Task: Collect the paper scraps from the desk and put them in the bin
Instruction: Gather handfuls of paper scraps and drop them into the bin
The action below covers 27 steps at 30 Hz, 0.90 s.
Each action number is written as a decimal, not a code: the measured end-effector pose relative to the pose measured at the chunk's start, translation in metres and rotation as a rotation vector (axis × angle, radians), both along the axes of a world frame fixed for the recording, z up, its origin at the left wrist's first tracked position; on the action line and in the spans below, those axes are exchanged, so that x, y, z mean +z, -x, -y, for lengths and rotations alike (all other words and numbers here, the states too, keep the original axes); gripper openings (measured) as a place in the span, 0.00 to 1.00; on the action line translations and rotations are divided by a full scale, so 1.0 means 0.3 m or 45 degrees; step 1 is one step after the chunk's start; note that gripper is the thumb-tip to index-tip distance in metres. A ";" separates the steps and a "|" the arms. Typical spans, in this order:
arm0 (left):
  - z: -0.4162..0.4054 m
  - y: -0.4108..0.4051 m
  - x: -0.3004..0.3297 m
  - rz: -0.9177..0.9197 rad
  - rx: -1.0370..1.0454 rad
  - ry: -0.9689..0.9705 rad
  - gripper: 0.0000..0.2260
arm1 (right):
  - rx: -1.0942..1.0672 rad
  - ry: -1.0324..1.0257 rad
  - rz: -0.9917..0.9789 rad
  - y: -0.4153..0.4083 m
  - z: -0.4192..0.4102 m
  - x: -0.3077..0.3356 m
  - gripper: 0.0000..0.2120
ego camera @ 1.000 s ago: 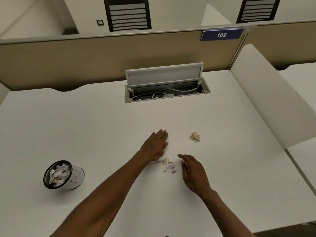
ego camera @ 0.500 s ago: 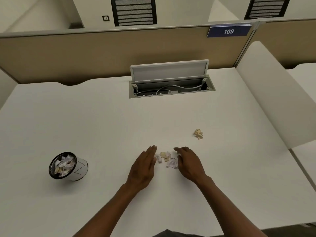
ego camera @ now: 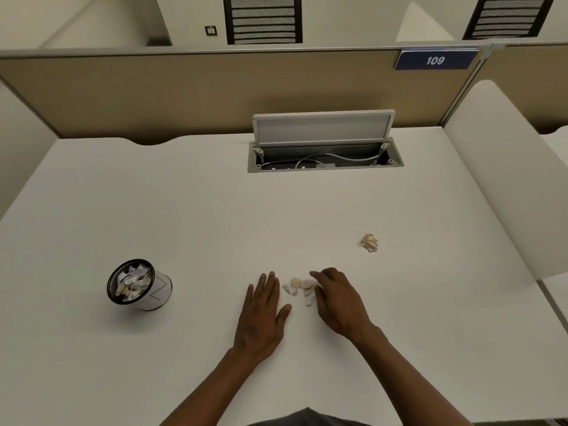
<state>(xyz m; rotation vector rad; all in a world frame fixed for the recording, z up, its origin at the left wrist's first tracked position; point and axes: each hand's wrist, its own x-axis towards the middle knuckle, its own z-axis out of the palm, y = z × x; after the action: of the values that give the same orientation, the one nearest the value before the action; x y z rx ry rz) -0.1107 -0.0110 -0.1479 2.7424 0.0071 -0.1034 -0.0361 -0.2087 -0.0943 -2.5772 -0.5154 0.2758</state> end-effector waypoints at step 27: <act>-0.027 -0.117 0.113 -0.106 -0.040 0.241 0.36 | 0.006 0.169 -0.158 0.012 -0.018 0.012 0.36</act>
<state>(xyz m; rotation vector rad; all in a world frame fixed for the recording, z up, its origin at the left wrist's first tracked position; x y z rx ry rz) -0.0755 -0.0028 -0.1141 2.5478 -0.0216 -0.2160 -0.0396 -0.2031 -0.0907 -2.6651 -0.4720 0.4835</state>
